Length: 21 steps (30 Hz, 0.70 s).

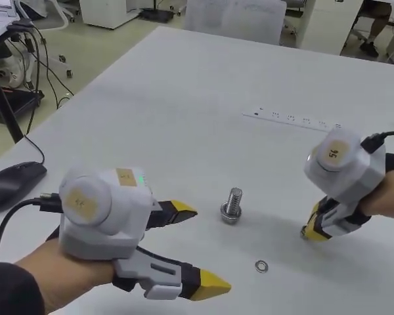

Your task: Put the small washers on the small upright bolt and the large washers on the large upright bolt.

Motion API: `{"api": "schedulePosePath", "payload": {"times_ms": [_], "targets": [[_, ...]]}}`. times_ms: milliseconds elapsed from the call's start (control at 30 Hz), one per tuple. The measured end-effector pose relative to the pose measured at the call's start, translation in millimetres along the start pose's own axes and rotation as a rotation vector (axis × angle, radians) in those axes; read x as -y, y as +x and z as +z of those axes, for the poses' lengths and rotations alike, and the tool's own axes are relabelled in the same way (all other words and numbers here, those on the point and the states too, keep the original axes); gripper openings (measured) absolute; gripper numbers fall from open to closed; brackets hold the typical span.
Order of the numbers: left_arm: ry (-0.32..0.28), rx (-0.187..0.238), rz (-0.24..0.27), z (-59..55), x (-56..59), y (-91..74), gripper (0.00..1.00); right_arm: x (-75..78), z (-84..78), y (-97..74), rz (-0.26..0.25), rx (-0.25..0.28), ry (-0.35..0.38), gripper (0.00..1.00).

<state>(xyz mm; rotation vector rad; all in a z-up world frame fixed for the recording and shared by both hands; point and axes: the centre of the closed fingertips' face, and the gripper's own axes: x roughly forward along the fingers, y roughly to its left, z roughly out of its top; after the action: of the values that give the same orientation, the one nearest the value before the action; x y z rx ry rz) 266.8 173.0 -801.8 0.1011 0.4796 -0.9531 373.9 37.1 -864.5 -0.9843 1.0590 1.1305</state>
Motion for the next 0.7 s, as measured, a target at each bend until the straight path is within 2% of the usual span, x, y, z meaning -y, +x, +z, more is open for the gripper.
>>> {"api": "schedulePosePath", "payload": {"times_ms": [367,700], "targets": [[0.000,-0.001,-0.001,-0.7,0.4,0.1,0.70,-2.4,-0.3,-0.4,0.002,-0.001,-0.006,0.14],[0.002,-0.003,-0.004,-0.8,1.2,0.4,0.70,-2.9,-1.0,-4.8,-0.006,0.010,0.004,0.24]]}}
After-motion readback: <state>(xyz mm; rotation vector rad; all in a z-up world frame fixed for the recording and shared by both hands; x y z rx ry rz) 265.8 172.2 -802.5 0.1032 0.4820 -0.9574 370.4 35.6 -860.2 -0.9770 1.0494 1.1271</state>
